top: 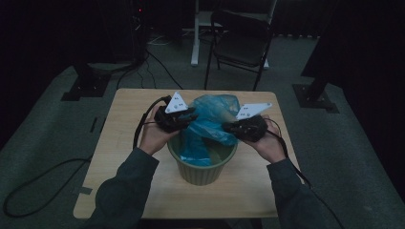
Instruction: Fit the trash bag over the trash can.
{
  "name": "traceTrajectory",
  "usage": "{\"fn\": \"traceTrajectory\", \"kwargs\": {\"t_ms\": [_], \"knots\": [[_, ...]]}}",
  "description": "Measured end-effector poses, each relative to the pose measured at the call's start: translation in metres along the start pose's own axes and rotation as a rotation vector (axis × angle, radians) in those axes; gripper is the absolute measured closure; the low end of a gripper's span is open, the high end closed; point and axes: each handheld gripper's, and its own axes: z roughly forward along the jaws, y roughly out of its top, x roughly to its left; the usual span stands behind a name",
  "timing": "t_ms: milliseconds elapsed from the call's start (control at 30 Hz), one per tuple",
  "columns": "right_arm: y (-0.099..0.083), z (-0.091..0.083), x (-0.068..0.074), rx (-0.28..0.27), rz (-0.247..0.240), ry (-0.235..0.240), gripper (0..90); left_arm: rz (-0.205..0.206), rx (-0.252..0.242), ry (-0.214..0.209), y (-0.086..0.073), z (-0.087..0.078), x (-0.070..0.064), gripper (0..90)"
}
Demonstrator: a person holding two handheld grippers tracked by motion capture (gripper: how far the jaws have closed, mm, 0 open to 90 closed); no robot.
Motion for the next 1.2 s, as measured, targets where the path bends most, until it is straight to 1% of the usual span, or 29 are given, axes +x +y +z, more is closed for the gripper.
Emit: {"fn": "traceTrajectory", "kwargs": {"t_ms": [33, 67, 167, 233, 333, 367, 400, 433, 467, 500, 533, 567, 633, 667, 700, 767, 867, 900, 933, 967, 1067, 1100, 1133, 1167, 1200], "knots": [[0.000, 0.000, 0.001, 0.003, 0.000, 0.003, 87.3, -0.017, -0.003, 0.001, -0.001, -0.001, 0.003, 79.8], [-0.002, -0.001, 0.003, 0.009, -0.004, 0.009, 87.5, -0.025, -0.005, 0.003, -0.003, -0.002, 0.005, 83.4], [-0.007, -0.002, 0.004, 0.019, -0.008, 0.006, 87.6, -0.054, -0.007, 0.003, -0.007, -0.004, 0.010, 86.5], [-0.010, -0.003, 0.003, 0.022, -0.001, 0.006, 87.8, -0.076, -0.012, 0.016, -0.011, -0.005, 0.014, 87.0], [-0.014, -0.006, 0.002, 0.027, -0.001, 0.009, 88.4, -0.126, -0.024, 0.027, -0.018, -0.007, 0.021, 87.0], [-0.015, -0.006, 0.003, 0.028, -0.002, 0.012, 88.3, -0.136, -0.027, 0.019, -0.020, -0.007, 0.023, 87.0], [-0.016, -0.007, 0.003, 0.028, -0.003, 0.018, 88.0, -0.137, -0.024, 0.012, -0.022, -0.007, 0.023, 86.9], [-0.016, -0.008, 0.003, 0.024, -0.005, 0.023, 86.5, -0.129, -0.020, 0.015, -0.022, -0.006, 0.022, 86.9], [-0.015, -0.009, 0.004, 0.021, -0.006, 0.023, 82.3, -0.123, -0.019, 0.013, -0.023, -0.005, 0.021, 86.9], [-0.014, -0.009, 0.004, 0.009, -0.009, 0.019, 76.0, -0.121, -0.020, 0.006, -0.023, -0.005, 0.020, 86.9], [-0.013, -0.011, 0.004, -0.008, -0.008, 0.008, 71.9, -0.114, -0.020, 0.004, -0.023, -0.005, 0.020, 86.9], [-0.012, -0.013, 0.004, -0.026, -0.002, 0.003, 70.0, -0.112, -0.019, 0.003, -0.023, -0.005, 0.019, 86.9], [-0.010, -0.017, 0.004, -0.076, 0.000, 0.026, 66.3, -0.108, -0.020, 0.000, -0.023, -0.005, 0.018, 86.9], [-0.009, -0.020, 0.004, -0.098, -0.001, 0.033, 65.4, -0.105, -0.019, 0.002, -0.022, -0.005, 0.018, 86.9], [-0.009, -0.020, 0.004, -0.098, -0.001, 0.033, 65.4, -0.105, -0.019, 0.002, -0.022, -0.005, 0.018, 86.9], [-0.008, -0.027, 0.006, -0.139, -0.014, 0.052, 64.1, -0.100, -0.011, 0.007, -0.022, -0.004, 0.017, 86.9], [-0.008, -0.035, 0.007, -0.162, -0.029, 0.063, 63.3, -0.106, -0.006, 0.011, -0.023, -0.002, 0.019, 87.0], [-0.008, -0.035, 0.007, -0.162, -0.029, 0.063, 63.3, -0.106, -0.006, 0.011, -0.023, -0.002, 0.019, 87.0], [-0.008, -0.038, 0.008, -0.173, -0.035, 0.062, 63.2, -0.113, -0.008, 0.013, -0.024, -0.002, 0.020, 87.0], [-0.010, -0.046, 0.007, -0.200, -0.032, 0.051, 63.3, -0.114, -0.008, 0.014, -0.024, -0.002, 0.020, 87.1], [-0.011, -0.055, 0.005, -0.223, -0.022, 0.019, 64.5, -0.110, -0.009, 0.015, -0.023, -0.003, 0.019, 87.0], [-0.011, -0.055, 0.005, -0.223, -0.022, 0.019, 64.5, -0.110, -0.009, 0.015, -0.023, -0.003, 0.019, 87.0], [-0.012, -0.057, 0.004, -0.229, -0.017, 0.001, 64.9, -0.109, -0.008, 0.014, -0.023, -0.003, 0.019, 87.0], [-0.013, -0.059, 0.001, -0.236, -0.005, -0.034, 65.2, -0.108, -0.007, 0.014, -0.023, -0.003, 0.019, 87.0], [-0.013, -0.060, 0.000, -0.232, -0.002, -0.052, 64.9, -0.108, -0.007, 0.012, -0.023, -0.002, 0.019, 87.0]]}}
